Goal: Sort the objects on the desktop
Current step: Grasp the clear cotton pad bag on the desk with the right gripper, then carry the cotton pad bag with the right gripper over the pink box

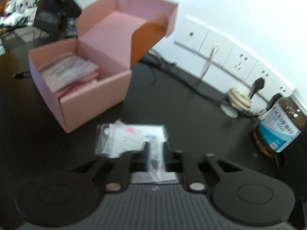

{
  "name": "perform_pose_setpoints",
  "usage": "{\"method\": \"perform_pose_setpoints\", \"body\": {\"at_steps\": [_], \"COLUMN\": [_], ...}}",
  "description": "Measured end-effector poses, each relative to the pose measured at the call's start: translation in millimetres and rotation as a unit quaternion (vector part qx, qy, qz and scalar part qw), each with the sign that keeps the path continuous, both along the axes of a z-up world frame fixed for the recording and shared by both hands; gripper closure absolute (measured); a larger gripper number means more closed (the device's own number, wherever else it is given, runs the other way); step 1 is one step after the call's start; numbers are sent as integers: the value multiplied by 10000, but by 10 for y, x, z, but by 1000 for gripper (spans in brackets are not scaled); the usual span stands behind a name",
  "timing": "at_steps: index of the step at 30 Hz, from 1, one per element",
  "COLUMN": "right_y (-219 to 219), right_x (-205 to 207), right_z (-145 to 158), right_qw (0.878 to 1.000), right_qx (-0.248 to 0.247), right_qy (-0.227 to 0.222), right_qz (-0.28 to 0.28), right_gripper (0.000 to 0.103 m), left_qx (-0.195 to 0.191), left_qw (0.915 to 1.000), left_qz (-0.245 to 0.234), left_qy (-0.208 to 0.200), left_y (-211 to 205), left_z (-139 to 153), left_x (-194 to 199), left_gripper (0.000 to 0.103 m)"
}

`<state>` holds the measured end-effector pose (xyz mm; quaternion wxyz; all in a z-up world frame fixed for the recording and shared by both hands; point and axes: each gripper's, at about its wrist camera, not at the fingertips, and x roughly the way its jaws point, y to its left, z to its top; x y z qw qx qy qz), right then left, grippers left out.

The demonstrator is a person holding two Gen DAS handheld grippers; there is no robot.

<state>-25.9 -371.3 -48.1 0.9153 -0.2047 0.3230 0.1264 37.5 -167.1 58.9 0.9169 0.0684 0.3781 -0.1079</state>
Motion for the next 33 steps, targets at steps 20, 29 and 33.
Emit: {"method": "perform_pose_setpoints", "body": {"at_steps": [20,29,33], "right_y": [2,122,124], "right_x": [-38,-106,-155], "right_z": [4,74,131], "right_qw": [9990,9983,9980], "right_qx": [-152,-548,-624], "right_qy": [413,180,79], "right_qz": [93,57,-6], "right_gripper": [60,95,97], "left_qx": [-454,-275,-239], "left_qw": [9969,9977,9973], "left_qz": [608,607,681], "left_qy": [208,157,140], "left_y": [314,280,301], "left_z": [-181,-213,-231], "left_x": [-310,-323,-326], "left_gripper": [8,8,8]}}
